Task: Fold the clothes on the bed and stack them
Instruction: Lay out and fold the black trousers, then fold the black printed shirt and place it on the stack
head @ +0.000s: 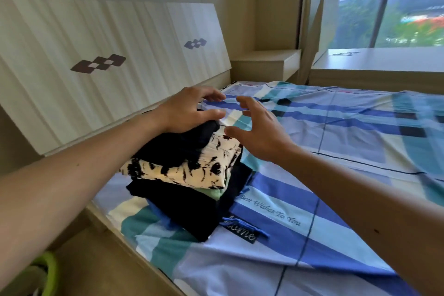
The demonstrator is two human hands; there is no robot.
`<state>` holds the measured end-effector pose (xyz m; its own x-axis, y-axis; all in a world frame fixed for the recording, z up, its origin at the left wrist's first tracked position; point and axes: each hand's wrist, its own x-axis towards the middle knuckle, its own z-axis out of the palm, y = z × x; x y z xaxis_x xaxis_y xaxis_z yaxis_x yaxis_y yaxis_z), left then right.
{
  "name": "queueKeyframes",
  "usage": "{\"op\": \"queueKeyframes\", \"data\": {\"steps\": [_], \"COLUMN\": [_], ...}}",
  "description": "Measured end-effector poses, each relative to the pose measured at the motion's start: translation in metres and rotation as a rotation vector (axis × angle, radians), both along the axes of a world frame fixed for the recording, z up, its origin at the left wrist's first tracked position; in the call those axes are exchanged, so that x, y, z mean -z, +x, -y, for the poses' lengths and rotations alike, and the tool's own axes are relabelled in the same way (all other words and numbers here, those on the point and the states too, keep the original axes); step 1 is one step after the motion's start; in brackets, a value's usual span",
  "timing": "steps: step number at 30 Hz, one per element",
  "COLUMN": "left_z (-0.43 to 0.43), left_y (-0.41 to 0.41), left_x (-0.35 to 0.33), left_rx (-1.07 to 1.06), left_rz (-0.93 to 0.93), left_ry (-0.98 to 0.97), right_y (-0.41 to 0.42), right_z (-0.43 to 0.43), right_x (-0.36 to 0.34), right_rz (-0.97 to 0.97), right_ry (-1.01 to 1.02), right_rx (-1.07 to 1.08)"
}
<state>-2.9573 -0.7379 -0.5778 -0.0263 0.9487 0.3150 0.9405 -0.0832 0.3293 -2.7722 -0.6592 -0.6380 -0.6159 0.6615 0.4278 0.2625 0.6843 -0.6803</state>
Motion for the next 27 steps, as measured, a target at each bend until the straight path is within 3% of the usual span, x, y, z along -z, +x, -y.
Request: {"op": "queueKeyframes", "data": {"steps": [7, 15, 23, 27], "left_z": [-0.035, -0.058, -0.044, -0.044], "left_y": [0.166, 0.337, 0.438, 0.459], "left_x": [0.057, 0.095, 0.164, 0.181], "left_rx": [0.248, 0.469, 0.581, 0.649], "left_rz": [0.328, 0.576, 0.690, 0.664], "left_ry": [0.088, 0.045, -0.076, -0.119], "right_y": [0.177, 0.365, 0.485, 0.539], "right_z": [-0.020, -0.030, -0.014, -0.024], "right_x": [0.032, 0.050, 0.109, 0.117], "right_rz": [-0.010, -0.042, -0.040, 0.045], "right_ry": [0.021, -0.021, -0.153, -0.150], "right_rx": [0.207, 0.473, 0.625, 0.843]}}
